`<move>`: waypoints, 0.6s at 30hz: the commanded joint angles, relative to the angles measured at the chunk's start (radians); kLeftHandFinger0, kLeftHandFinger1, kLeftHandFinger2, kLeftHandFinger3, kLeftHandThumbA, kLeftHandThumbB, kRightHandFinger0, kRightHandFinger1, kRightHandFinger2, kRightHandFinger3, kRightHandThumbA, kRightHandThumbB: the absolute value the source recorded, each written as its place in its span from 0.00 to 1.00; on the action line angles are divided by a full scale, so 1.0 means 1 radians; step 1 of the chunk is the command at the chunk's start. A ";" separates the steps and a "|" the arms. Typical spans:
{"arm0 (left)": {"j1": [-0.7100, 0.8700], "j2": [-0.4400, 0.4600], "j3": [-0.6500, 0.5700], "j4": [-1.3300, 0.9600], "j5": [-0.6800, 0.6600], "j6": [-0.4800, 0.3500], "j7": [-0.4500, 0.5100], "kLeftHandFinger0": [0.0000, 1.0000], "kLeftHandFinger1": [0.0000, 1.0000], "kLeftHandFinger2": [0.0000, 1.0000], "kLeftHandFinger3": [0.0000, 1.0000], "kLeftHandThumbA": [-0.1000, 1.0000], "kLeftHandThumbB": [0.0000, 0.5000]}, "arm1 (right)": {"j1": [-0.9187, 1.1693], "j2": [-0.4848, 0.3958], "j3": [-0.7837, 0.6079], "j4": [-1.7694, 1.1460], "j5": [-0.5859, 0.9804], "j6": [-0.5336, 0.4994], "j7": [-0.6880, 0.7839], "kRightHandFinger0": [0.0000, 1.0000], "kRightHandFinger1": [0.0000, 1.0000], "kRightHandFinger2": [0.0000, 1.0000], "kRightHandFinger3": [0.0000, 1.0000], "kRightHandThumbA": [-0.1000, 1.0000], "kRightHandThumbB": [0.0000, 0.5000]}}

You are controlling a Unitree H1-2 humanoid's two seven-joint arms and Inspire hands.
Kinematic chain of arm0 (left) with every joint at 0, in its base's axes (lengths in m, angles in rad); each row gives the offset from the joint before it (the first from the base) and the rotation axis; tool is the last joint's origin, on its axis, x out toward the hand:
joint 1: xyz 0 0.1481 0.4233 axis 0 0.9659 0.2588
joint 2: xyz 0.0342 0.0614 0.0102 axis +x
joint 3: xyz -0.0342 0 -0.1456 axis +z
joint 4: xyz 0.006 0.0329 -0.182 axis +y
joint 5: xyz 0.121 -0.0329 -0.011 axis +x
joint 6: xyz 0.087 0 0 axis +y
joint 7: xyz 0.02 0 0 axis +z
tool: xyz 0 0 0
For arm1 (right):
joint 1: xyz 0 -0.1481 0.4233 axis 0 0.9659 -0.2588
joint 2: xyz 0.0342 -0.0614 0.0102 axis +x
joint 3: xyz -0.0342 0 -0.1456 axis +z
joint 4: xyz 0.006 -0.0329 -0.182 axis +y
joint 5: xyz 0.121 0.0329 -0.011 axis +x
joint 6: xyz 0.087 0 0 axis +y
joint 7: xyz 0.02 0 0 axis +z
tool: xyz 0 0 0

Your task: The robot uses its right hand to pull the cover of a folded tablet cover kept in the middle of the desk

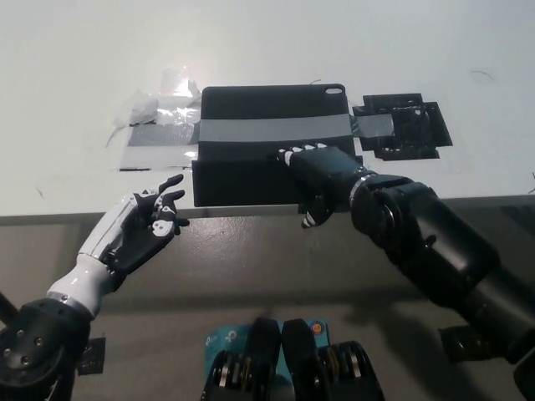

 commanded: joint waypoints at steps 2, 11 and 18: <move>-0.031 0.022 0.008 -0.017 -0.006 0.005 -0.011 0.73 0.94 1.00 1.00 1.00 0.47 | 0.048 0.036 -0.134 -0.144 0.105 0.104 0.058 0.82 0.89 0.88 1.00 1.00 0.68; -0.057 0.033 0.008 -0.021 -0.002 0.005 -0.015 0.73 0.94 1.00 1.00 1.00 0.43 | 0.148 0.126 -0.336 -0.300 0.123 0.261 0.170 0.59 0.64 0.73 1.00 1.00 0.52; -0.071 0.035 0.014 -0.010 -0.008 0.017 -0.015 0.73 0.94 1.00 1.00 1.00 0.49 | 0.186 0.180 -0.474 -0.295 0.023 0.261 0.298 0.47 0.64 0.79 1.00 1.00 0.64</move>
